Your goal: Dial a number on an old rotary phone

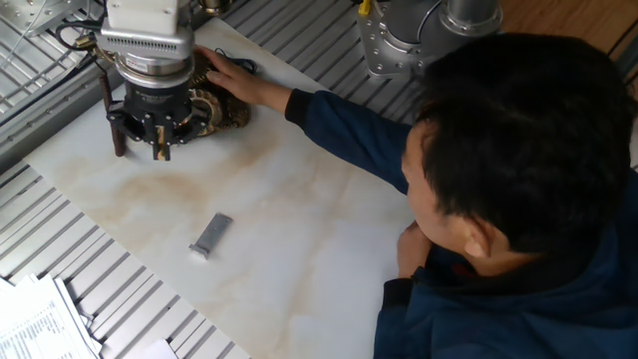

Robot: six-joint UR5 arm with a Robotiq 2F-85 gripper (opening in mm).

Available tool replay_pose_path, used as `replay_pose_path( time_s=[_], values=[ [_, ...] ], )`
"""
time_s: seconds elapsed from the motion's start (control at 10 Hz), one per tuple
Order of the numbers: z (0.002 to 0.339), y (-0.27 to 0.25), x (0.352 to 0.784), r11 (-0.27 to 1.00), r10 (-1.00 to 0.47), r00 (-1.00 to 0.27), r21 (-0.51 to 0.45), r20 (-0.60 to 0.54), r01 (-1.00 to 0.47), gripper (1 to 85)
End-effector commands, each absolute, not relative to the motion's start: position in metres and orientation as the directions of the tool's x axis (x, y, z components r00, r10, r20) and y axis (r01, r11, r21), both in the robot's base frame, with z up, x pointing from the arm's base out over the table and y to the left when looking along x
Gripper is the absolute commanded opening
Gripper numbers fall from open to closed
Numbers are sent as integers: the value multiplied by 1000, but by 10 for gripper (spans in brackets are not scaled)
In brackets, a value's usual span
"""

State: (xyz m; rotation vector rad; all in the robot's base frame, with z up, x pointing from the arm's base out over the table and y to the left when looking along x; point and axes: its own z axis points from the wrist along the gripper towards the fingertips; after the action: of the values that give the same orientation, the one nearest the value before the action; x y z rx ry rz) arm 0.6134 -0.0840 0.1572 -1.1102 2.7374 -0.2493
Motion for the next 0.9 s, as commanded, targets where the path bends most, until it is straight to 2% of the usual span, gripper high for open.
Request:
replay_pose_path(
  time_s=[0.0, 0.4, 0.8],
  values=[
    [158, -83, 613, 712, -698, -708, -213, -107, -669, 20],
    [156, -112, 596, 779, -623, -756, -74, -201, -623, 20],
    [152, -111, 582, 821, -564, -806, -22, -178, -570, 20]
  ],
)
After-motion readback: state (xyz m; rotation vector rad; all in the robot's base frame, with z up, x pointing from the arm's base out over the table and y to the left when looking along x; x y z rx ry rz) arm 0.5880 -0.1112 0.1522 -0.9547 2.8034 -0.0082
